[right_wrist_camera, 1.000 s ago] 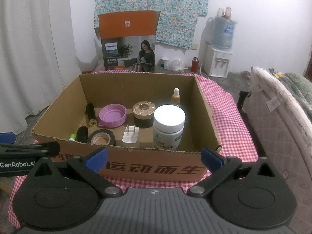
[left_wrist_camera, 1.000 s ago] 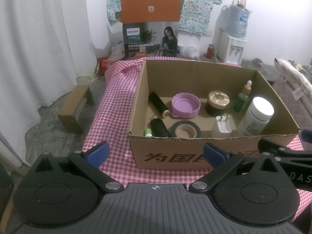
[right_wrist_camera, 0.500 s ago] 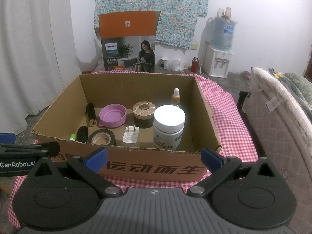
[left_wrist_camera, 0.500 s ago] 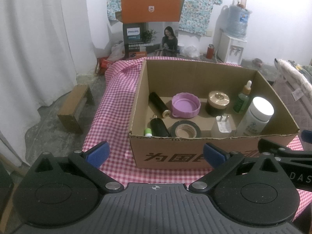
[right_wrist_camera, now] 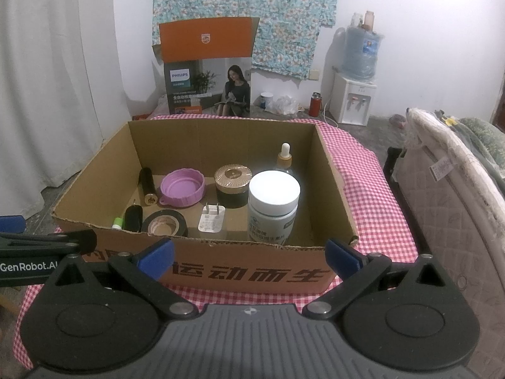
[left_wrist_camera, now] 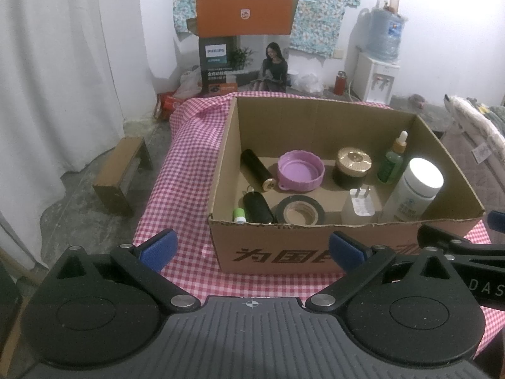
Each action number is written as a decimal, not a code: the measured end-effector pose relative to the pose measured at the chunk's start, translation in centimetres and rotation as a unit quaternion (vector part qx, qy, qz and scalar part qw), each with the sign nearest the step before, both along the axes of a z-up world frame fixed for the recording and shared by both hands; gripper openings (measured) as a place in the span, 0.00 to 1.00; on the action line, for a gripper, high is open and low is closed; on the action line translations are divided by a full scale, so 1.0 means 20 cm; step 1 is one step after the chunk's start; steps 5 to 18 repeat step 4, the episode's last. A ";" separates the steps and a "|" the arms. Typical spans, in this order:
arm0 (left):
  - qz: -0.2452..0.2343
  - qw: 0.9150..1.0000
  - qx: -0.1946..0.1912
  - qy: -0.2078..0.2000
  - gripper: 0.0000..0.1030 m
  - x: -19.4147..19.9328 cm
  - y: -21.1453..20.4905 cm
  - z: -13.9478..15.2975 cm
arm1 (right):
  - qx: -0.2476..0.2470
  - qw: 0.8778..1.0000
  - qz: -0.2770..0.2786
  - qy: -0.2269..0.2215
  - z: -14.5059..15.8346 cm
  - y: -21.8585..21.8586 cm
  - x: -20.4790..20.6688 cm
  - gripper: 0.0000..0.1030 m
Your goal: Organize rigid objects
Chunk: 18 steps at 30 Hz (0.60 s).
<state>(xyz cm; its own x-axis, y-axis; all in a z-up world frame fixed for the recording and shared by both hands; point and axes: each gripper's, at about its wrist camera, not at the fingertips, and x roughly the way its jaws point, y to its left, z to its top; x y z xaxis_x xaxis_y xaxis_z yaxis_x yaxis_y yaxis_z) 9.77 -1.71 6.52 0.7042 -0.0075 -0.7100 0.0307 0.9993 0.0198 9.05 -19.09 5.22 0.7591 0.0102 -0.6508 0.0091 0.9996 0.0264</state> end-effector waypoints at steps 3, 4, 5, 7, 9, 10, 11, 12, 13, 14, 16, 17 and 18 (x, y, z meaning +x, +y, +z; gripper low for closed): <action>0.002 1.000 0.000 -0.001 1.00 -0.01 -0.01 0.00 | 0.000 1.000 0.000 0.000 0.00 0.00 0.00 1.00; 0.002 1.000 0.000 -0.001 1.00 -0.01 -0.02 0.00 | 0.000 1.000 0.001 -0.001 0.00 0.00 0.00 1.00; 0.002 1.000 0.000 -0.001 1.00 -0.01 -0.02 0.00 | 0.000 1.000 0.001 -0.001 0.00 0.00 0.00 1.00; 0.002 1.000 0.000 -0.001 1.00 -0.01 -0.02 0.00 | 0.000 1.000 0.001 -0.001 0.00 0.00 0.00 1.00; 0.002 1.000 0.000 -0.001 1.00 -0.01 -0.02 0.00 | 0.000 1.000 0.001 -0.001 0.00 0.00 0.00 1.00; 0.002 1.000 0.000 -0.001 1.00 -0.01 -0.02 0.00 | 0.000 1.000 0.001 -0.001 0.00 0.00 0.00 1.00; 0.002 1.000 0.000 -0.001 1.00 -0.01 -0.02 0.00 | 0.000 1.000 0.001 -0.001 0.00 0.00 0.00 1.00; 0.002 1.000 0.000 -0.001 1.00 -0.01 -0.02 0.00 | 0.000 1.000 0.001 -0.001 0.00 0.00 0.00 1.00; 0.002 1.000 0.000 -0.001 1.00 -0.01 -0.02 0.00 | 0.000 1.000 0.001 -0.001 0.00 0.00 0.00 1.00; 0.002 1.000 0.000 -0.001 1.00 -0.01 -0.02 0.00 | 0.000 1.000 0.001 -0.001 0.00 0.00 0.00 1.00; 0.002 1.000 0.000 -0.001 1.00 -0.01 -0.02 0.00 | 0.000 1.000 0.001 -0.001 0.00 0.00 0.00 1.00; 0.002 1.000 0.000 -0.001 1.00 -0.01 -0.02 0.00 | 0.000 1.000 0.001 -0.001 0.00 0.00 0.00 1.00; 0.002 1.000 0.000 -0.001 1.00 -0.01 -0.02 0.00 | 0.000 1.000 0.001 -0.001 0.00 0.00 0.00 1.00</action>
